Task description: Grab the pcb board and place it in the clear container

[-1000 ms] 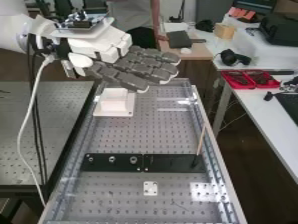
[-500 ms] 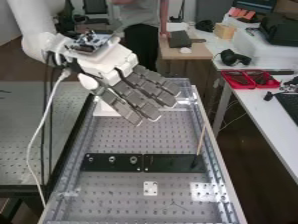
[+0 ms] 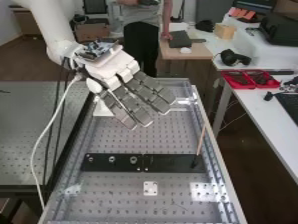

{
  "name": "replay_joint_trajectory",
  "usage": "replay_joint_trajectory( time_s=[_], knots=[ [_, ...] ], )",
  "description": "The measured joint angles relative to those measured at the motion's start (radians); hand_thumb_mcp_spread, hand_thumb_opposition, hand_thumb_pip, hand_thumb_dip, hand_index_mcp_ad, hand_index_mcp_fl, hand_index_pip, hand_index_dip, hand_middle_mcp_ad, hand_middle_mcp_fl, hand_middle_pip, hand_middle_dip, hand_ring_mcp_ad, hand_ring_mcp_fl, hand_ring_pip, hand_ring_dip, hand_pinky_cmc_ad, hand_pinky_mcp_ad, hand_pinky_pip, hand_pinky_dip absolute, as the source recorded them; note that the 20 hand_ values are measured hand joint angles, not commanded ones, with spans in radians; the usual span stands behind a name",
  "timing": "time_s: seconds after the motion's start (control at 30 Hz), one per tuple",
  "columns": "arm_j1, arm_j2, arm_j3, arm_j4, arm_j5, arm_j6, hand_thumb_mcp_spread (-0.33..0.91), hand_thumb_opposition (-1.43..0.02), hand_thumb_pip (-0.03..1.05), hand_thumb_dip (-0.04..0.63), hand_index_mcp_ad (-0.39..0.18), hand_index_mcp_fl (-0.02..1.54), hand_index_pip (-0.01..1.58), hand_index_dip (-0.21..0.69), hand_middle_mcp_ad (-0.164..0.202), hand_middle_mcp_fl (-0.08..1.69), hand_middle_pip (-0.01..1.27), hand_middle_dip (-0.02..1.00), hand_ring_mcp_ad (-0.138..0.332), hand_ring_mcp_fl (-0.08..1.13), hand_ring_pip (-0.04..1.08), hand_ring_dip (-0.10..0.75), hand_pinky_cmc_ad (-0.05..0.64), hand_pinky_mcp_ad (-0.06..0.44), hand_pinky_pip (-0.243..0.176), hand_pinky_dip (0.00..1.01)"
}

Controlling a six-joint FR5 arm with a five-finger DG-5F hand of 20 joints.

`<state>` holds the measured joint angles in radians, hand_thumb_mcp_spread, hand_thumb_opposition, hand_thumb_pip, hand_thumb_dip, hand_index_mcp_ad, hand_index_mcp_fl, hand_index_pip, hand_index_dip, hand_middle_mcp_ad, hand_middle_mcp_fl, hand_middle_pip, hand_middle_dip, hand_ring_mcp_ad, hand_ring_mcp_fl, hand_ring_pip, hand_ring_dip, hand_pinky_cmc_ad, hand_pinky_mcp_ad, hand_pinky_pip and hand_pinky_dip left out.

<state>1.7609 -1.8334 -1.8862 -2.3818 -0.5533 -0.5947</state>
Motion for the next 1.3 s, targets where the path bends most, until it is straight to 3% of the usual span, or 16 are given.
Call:
replay_joint_trajectory(
  time_s=[0.07, 0.23, 0.3, 0.37, 0.63, 0.83, 1.1, 1.3],
  knots=[
    [0.014, -0.013, -0.014, 0.053, 0.051, -0.012, 0.29, -0.76, 0.41, 0.065, 0.117, 0.07, 0.08, 0.253, 0.157, 0.01, 0.14, 0.03, 0.229, 0.02, 0.07, -0.037, 0.264, 0.211, -0.138, 0.49],
    [0.032, -0.04, -0.033, 0.094, 0.1, -0.03, 0.31, -0.76, 0.49, 0.101, 0.091, 0.1, 0.12, 0.25, 0.157, 0.01, 0.14, 0.05, 0.229, 0.0, 0.07, -0.033, 0.265, 0.211, -0.138, 0.49],
    [0.036, -0.051, -0.036, 0.102, 0.108, -0.025, 0.31, -0.76, 0.5, 0.126, 0.079, 0.11, 0.2, 0.246, 0.154, 0.01, 0.14, 0.05, 0.229, 0.0, 0.08, -0.033, 0.264, 0.211, -0.138, 0.49],
    [0.036, -0.06, -0.036, 0.086, 0.109, -0.005, 0.31, -0.77, 0.56, 0.143, 0.066, 0.12, 0.32, 0.216, 0.157, 0.01, 0.14, 0.06, 0.227, 0.0, 0.07, -0.033, 0.265, 0.211, -0.136, 0.49],
    [0.025, -0.109, -0.006, -0.066, 0.078, 0.134, 0.32, -0.8, 0.59, 0.188, 0.038, 0.14, 0.8, 0.126, 0.157, 0.01, 0.13, 0.07, 0.23, 0.0, 0.06, -0.033, 0.264, 0.211, -0.138, 0.49],
    [0.012, -0.147, 0.031, -0.168, 0.051, 0.222, 0.34, -0.82, 0.63, 0.19, 0.037, 0.09, 1.03, 0.11, 0.154, 0.01, 0.13, 0.08, 0.232, 0.0, 0.07, -0.033, 0.264, 0.209, -0.138, 0.49],
    [0.008, -0.21, 0.081, -0.238, 0.061, 0.338, 0.34, -0.84, 0.65, 0.206, 0.035, 0.05, 1.3, 0.106, 0.154, 0.01, 0.13, 0.08, 0.232, 0.0, 0.06, -0.035, 0.283, 0.209, -0.138, 0.49],
    [0.011, -0.257, 0.123, -0.262, 0.098, 0.368, 0.33, -0.84, 0.65, 0.206, 0.035, 0.04, 1.48, 0.143, 0.155, 0.01, 0.13, 0.09, 0.232, 0.0, 0.06, -0.035, 0.278, 0.208, -0.138, 0.49]
  ],
)
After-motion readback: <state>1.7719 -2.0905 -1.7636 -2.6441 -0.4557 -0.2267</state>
